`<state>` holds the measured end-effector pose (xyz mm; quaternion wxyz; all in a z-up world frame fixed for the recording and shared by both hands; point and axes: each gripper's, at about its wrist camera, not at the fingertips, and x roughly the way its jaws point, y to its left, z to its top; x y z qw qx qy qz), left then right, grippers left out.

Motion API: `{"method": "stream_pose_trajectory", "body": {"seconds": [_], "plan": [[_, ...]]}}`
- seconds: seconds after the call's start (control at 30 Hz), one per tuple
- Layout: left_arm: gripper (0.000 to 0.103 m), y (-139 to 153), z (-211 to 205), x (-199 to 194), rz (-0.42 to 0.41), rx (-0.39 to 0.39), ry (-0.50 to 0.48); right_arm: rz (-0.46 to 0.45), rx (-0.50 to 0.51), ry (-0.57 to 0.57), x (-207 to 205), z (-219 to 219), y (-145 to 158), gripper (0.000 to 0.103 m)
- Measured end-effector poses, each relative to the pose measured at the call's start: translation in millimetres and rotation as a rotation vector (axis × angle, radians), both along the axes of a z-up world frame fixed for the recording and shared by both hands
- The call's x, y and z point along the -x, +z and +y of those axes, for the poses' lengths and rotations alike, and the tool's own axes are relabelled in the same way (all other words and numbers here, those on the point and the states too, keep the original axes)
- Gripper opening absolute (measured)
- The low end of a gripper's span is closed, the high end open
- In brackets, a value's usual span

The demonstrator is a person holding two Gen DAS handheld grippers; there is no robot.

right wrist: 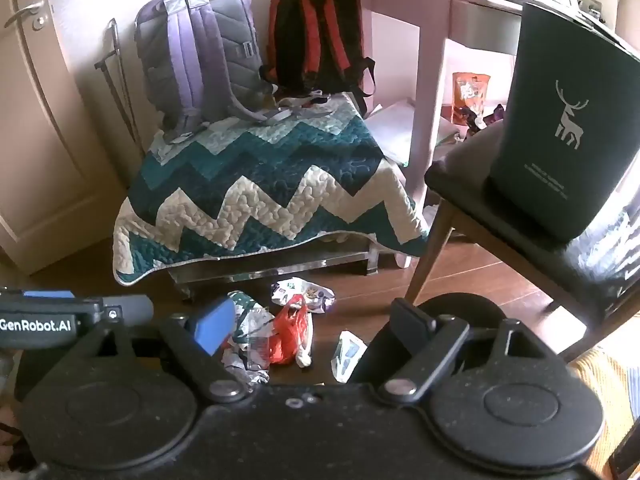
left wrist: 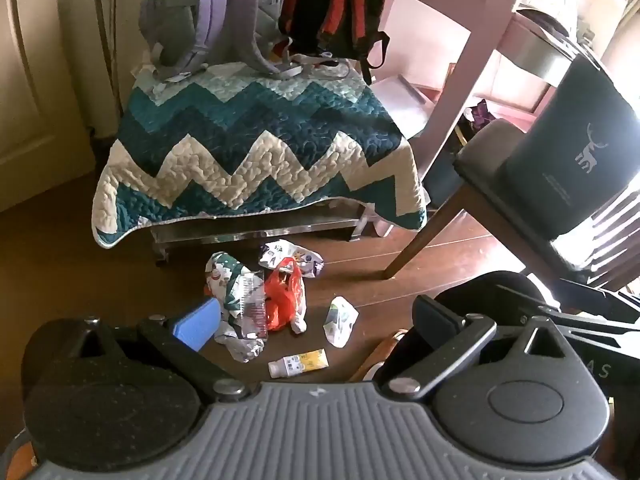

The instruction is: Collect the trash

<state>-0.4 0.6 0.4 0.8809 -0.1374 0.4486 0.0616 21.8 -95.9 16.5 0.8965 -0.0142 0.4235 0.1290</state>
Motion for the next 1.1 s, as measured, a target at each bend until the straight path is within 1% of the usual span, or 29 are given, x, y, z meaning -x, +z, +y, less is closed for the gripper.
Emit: {"method": "stream_pose_trajectory", "body": {"seconds": [0.13,0.2,0.33,0.5,0.63,1.1], "plan": [[0.103,0,2,1,-0.004,0.003,0.001,-0.003,-0.001,-0.003,0,-2,2,0.085],[0.103,4,-9,-6,-0.002,-0.001,-0.007,-0.004,0.0,-0.005,-1,-7,2,0.085],[0.103,2,-14,-11,0.003,-0.011,-0.018,0.0,0.0,-0.014,-5,-10,-2,0.085],[0.103,-3,-6,-9,0.002,-0.007,-0.023,-0.007,0.007,-0.014,-4,-6,-3,0.085],[0.103,1,-3,-3,0.001,0.009,-0.027,-0.005,0.009,-0.023,-3,-4,-2,0.085],[0.103,-1,-1,1,-0.002,0.005,-0.032,-0.008,0.017,-0.023,1,0,1,0.085]]}}
